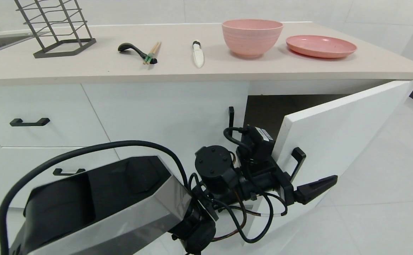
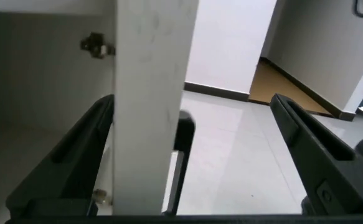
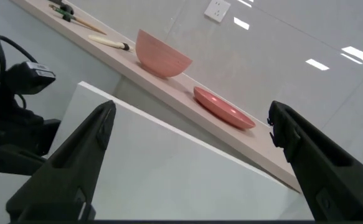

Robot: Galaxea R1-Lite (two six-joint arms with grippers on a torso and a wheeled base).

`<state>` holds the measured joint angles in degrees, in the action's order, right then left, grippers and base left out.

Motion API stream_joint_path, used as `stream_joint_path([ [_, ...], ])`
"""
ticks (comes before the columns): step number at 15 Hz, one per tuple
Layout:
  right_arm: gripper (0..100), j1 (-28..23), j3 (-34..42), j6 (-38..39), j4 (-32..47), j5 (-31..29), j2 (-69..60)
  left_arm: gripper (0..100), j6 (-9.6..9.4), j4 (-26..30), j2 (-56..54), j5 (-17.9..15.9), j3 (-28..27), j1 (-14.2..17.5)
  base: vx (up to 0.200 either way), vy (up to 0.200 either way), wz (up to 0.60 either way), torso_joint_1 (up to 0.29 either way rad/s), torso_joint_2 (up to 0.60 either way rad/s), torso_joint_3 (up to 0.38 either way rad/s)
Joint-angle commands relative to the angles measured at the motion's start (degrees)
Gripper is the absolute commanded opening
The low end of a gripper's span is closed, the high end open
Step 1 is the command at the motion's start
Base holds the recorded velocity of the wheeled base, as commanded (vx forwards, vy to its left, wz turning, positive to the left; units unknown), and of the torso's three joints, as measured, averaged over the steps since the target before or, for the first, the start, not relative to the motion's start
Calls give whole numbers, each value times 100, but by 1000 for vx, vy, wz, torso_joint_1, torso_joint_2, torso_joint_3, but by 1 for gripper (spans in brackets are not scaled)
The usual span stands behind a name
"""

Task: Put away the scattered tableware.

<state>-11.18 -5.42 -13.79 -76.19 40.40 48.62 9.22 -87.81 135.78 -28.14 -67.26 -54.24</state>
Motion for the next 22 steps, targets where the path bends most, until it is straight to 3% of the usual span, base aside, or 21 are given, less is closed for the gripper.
stream_joint_path([
  [1,100,2,6,-1,8,3,25,100,1,-8,-16,-34,2,-61,0,0,0,0,0,0],
  [13,100,-25,-486,16,-27,-6,87,100,-8,-219,265,-25,2,-1010,0,0,0,0,0,0],
  [22,100,-60,-925,8,-54,-6,34,100,19,-219,1214,10,-1290,-1564,0,0,0,0,0,0],
])
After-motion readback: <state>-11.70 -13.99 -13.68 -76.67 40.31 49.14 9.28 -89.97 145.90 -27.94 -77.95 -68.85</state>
